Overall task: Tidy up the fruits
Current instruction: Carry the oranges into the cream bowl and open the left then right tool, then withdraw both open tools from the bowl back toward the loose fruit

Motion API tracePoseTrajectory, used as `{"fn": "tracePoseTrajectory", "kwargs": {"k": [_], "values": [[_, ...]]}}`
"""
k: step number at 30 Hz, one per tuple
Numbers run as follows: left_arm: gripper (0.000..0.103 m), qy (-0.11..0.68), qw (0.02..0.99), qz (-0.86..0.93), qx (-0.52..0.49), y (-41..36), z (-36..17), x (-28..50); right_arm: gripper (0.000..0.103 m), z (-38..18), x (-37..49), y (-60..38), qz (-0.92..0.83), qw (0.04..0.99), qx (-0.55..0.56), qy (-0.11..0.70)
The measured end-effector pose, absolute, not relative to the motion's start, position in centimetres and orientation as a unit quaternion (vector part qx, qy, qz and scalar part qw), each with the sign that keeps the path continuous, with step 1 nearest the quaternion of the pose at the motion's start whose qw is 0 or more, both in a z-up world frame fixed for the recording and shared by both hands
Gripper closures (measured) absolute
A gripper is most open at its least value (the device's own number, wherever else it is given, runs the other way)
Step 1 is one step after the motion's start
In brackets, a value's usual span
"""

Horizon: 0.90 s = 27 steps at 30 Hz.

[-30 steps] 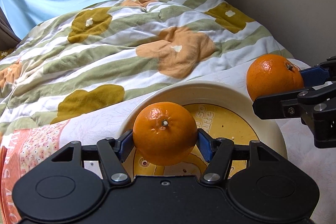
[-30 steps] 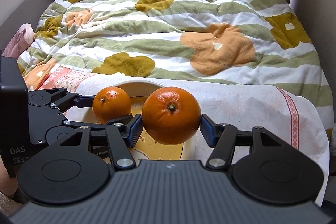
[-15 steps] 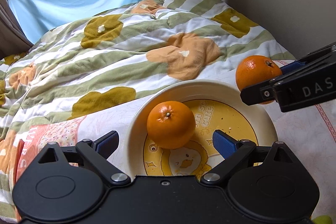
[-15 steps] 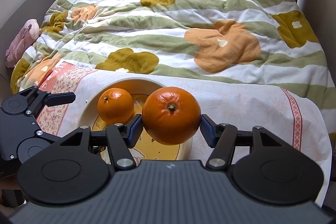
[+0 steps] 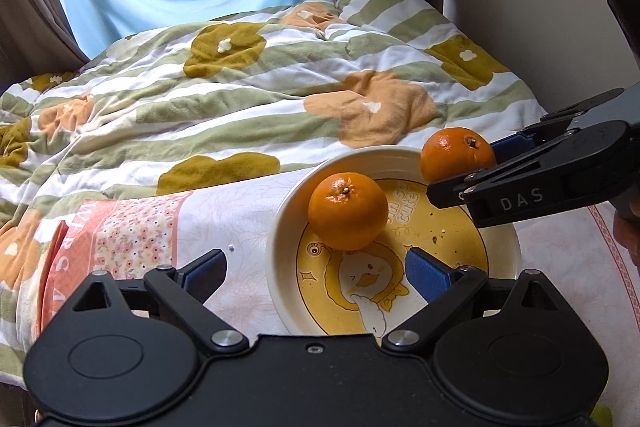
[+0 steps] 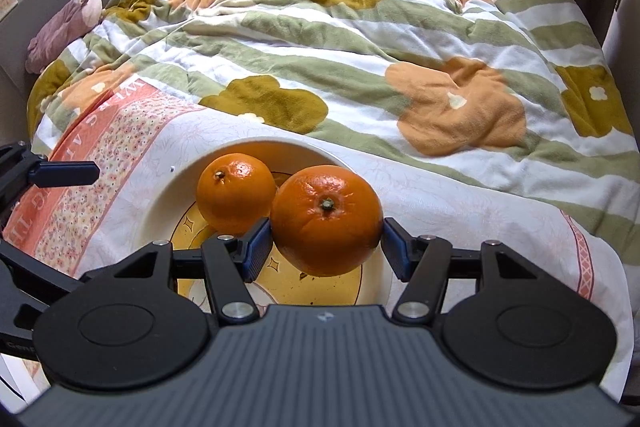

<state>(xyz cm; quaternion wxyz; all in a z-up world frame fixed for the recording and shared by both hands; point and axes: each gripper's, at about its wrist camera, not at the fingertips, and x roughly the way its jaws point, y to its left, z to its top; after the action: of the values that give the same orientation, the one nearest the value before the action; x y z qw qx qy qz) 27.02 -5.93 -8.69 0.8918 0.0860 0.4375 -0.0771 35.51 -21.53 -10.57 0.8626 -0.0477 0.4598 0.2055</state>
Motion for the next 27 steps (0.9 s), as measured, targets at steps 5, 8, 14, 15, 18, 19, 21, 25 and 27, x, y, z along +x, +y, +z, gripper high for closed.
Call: {"fn": "tracePoseTrajectory", "kwargs": {"k": [5,8,14,15,18,19,21,25,27], "values": [[0.005,0.443,0.890,-0.072,0.075,-5.1,-8.9,26.3,0.029,-12.0,35.5,-20.2,0.223,0.858,-0.077,0.457],[0.005,0.445,0.890,-0.068,0.073,-4.9,-8.9,26.0,0.029,-12.7,35.5,-19.6,0.223,0.856,-0.086,0.458],[0.005,0.447,0.891,-0.058,0.062,-4.4,-8.8,25.3,0.000,-12.4,34.9,-18.9,0.204,0.879,-0.119,0.414],[0.005,0.447,0.891,-0.057,0.060,-4.3,-8.8,25.2,0.000,-12.3,34.7,-19.0,0.207,0.882,-0.121,0.406],[0.005,0.445,0.892,-0.055,0.057,-4.1,-8.6,24.8,0.000,-12.0,34.3,-19.2,0.207,0.888,-0.118,0.393],[0.005,0.444,0.892,-0.054,0.057,-4.0,-8.6,24.8,0.000,-11.9,34.2,-19.3,0.206,0.889,-0.115,0.392],[0.005,0.440,0.895,-0.053,0.056,-4.0,-8.4,24.6,0.000,-11.6,34.1,-19.4,0.202,0.890,-0.111,0.394],[0.005,0.427,0.901,-0.055,0.051,-3.7,-7.5,24.1,0.000,-10.7,33.8,-19.5,0.197,0.889,-0.109,0.398],[0.005,0.417,0.906,-0.054,0.052,-3.6,-6.9,23.6,0.000,-10.0,33.2,-19.7,0.197,0.890,-0.105,0.397]]}}
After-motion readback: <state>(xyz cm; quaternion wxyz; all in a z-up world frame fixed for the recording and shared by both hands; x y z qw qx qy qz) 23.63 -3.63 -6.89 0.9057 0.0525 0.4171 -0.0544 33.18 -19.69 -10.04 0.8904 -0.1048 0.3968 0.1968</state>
